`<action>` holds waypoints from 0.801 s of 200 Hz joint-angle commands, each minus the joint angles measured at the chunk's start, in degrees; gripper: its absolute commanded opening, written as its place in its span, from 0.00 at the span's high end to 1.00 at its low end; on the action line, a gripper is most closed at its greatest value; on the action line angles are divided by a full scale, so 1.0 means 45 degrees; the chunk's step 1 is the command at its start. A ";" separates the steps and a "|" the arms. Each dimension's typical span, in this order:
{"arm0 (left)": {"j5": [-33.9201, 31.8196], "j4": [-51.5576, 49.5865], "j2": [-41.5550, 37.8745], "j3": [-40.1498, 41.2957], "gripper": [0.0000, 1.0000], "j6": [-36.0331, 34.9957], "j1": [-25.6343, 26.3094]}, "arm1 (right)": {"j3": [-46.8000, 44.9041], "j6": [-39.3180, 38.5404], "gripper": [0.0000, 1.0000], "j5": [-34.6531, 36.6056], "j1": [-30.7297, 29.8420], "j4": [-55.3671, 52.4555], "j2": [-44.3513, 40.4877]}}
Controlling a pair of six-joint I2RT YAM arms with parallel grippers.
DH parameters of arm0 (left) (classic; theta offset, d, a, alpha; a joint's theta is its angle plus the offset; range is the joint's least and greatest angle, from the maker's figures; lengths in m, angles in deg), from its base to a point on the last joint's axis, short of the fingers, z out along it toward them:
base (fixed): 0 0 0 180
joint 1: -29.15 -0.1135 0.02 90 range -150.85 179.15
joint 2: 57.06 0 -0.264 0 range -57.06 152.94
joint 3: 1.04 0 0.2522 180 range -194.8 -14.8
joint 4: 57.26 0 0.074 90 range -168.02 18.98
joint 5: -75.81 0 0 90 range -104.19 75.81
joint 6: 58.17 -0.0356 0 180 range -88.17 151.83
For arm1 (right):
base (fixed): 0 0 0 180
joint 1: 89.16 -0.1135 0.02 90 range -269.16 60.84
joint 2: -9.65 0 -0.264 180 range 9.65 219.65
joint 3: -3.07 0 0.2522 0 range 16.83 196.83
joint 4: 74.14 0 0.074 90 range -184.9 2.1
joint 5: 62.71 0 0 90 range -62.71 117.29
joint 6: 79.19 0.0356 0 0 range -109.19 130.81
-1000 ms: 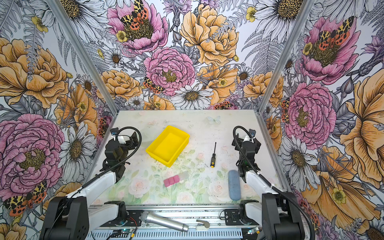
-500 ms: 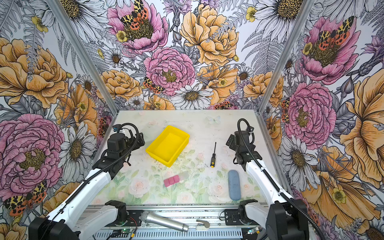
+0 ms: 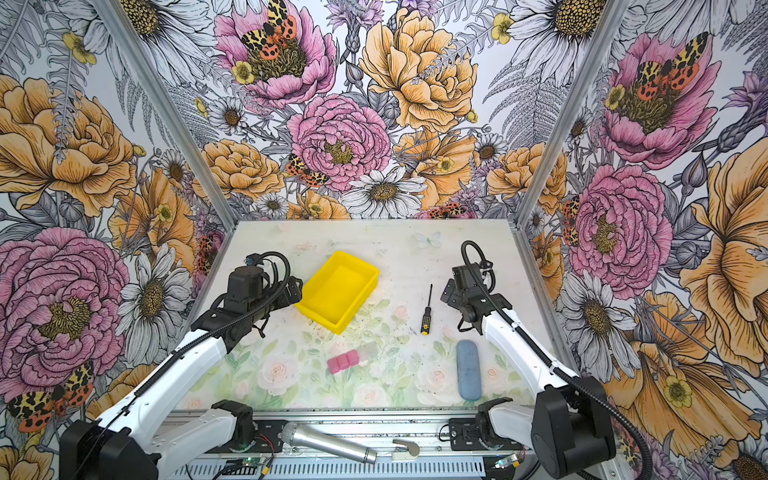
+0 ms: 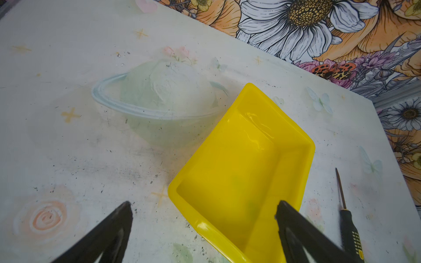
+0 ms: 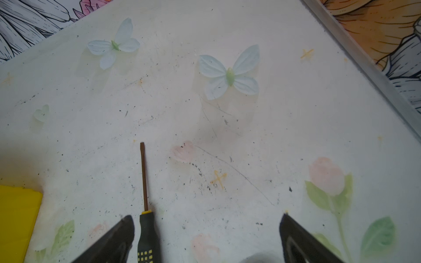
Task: Put the screwdriver in the bin
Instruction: Pick up the screwdriver from the middle-right of the table.
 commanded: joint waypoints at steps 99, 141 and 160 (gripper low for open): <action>0.3282 -0.0929 -0.0060 -0.0910 0.01 -0.0889 0.0930 | 0.1624 0.1446 0.00 -0.0810 -0.2024 -0.1344 0.1851; 0.4009 -0.1064 0.0223 -0.1148 0.01 -0.1327 0.2194 | 0.2045 0.1456 0.01 -0.0963 -0.2381 -0.1316 0.2473; 0.4068 -0.1060 0.0313 -0.1283 0.01 -0.1649 0.2867 | 0.2148 0.1490 0.01 -0.0992 -0.2581 -0.1326 0.2833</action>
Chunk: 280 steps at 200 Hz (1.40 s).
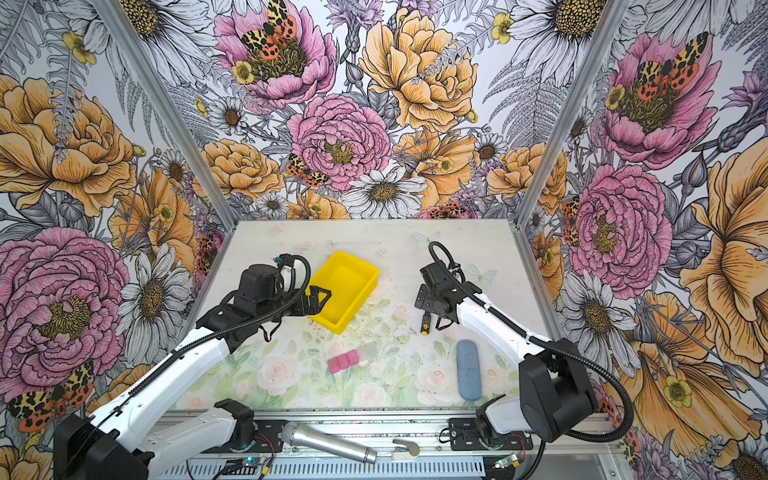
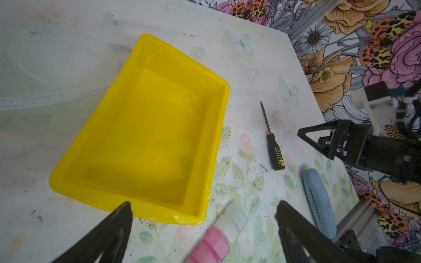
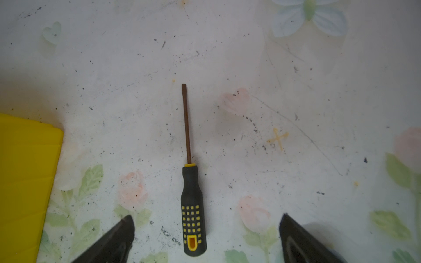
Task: Put the screwdriver in the bin
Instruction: Pick up the screwdriver from the middle-right of the table.
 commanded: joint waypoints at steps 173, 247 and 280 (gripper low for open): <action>0.0095 0.0175 0.1446 -0.0850 0.01 -0.0760 0.3474 | 0.1025 -0.0241 0.18 -0.0839 -0.0713 0.0144 0.2982; -0.0018 0.0958 0.1439 -0.0394 0.01 -0.0120 0.3680 | 0.0348 -0.0191 0.22 -0.1137 -0.0717 0.0281 0.2728; -0.0004 0.1114 0.1485 -0.0186 0.01 -0.0005 0.3680 | 0.0056 -0.0074 0.27 -0.1501 -0.0732 0.0595 0.2884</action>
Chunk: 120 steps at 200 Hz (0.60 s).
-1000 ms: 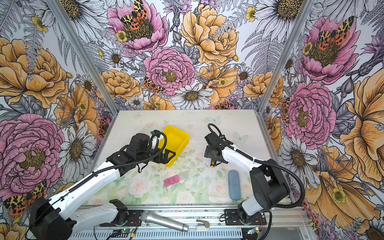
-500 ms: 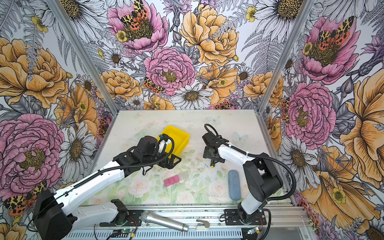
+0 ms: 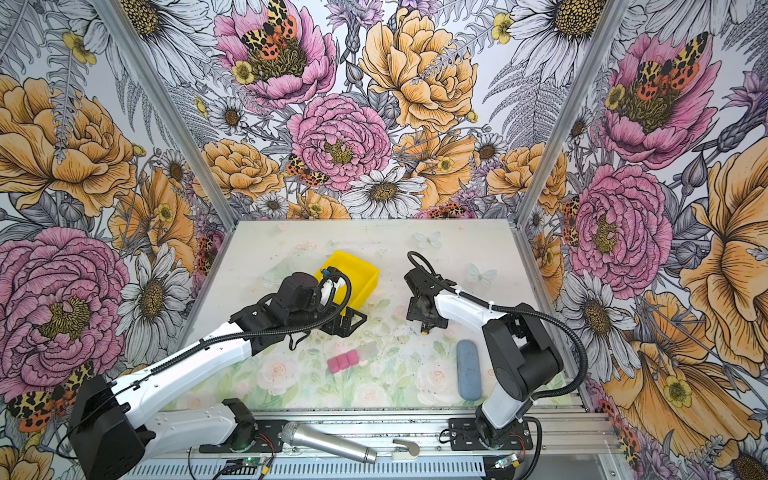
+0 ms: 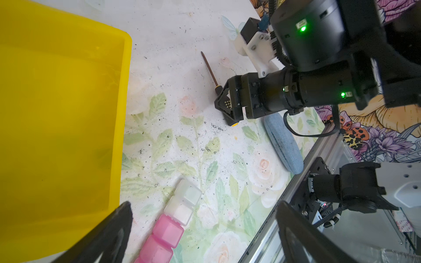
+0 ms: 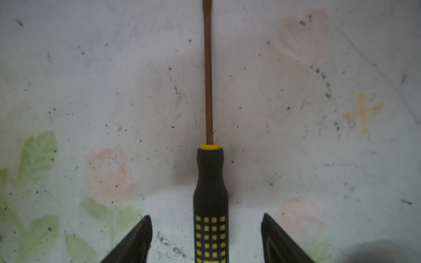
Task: Put the screwdriver in the bin
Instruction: Pick up the screwdriver from the middle-right of the table.
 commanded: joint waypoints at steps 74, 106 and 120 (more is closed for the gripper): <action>-0.0284 0.0705 -0.0172 0.0672 0.01 0.0519 0.0090 | -0.1057 0.0262 0.36 -0.0284 -0.0119 0.0996 -0.0012; -0.0331 0.0701 -0.0159 0.0712 0.01 0.0528 0.0088 | -0.1214 0.0105 0.50 -0.0087 -0.0111 0.1194 -0.0039; -0.0307 0.0711 -0.0124 0.0744 0.01 0.0489 0.0090 | -0.1294 0.0105 0.56 -0.0108 -0.0117 0.1251 -0.0027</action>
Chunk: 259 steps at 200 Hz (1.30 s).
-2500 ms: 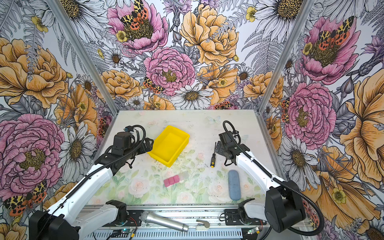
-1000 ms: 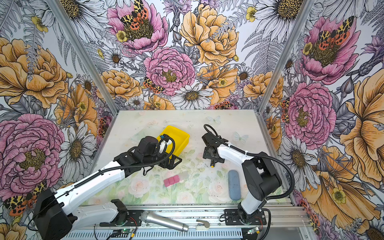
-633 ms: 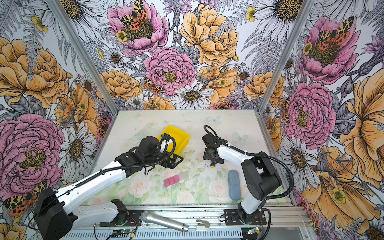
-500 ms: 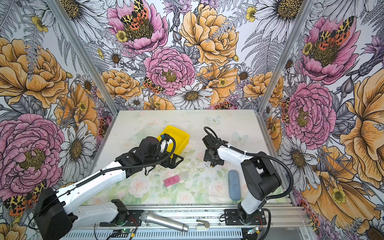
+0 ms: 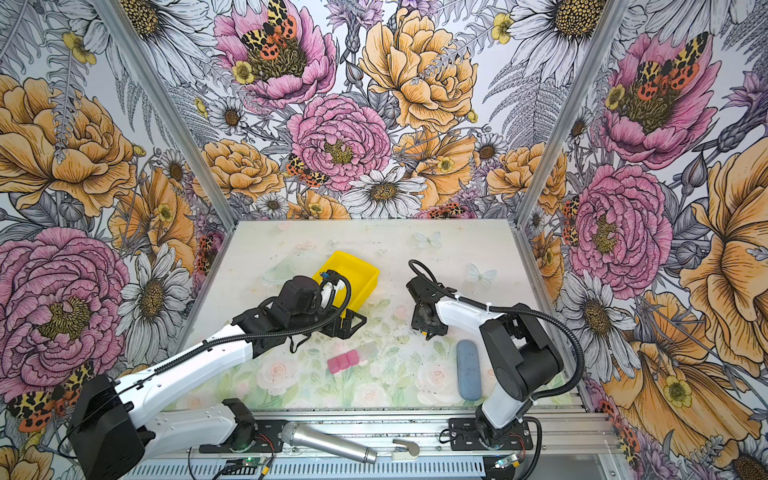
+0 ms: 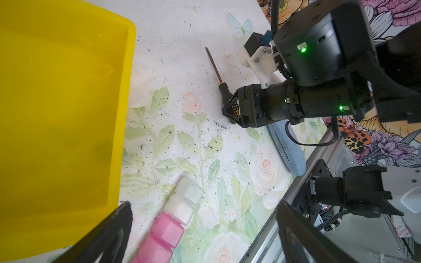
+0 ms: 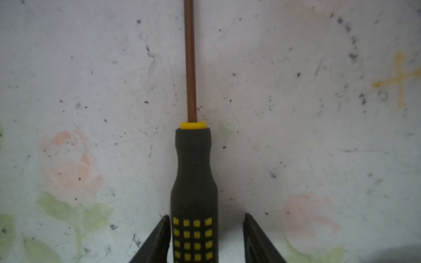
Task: Put the screwdriver in the bin
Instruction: Pick up the screwdriver from the middle-right of the table.
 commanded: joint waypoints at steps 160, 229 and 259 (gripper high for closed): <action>0.1342 0.1255 -0.0665 -0.0823 0.02 0.2805 -0.2327 | -0.0392 -0.2340 0.89 -0.0912 -0.0646 0.2609 -0.4217; 0.1375 0.1780 0.0439 -0.2344 0.09 0.3692 -0.2213 | 0.0593 -0.1788 0.89 -0.3635 -0.1068 0.4114 -0.4669; 0.1517 0.2065 0.1207 -0.3012 0.12 0.3890 -0.1828 | 0.0720 -0.1415 0.90 -0.4080 -0.1523 0.5048 -0.4797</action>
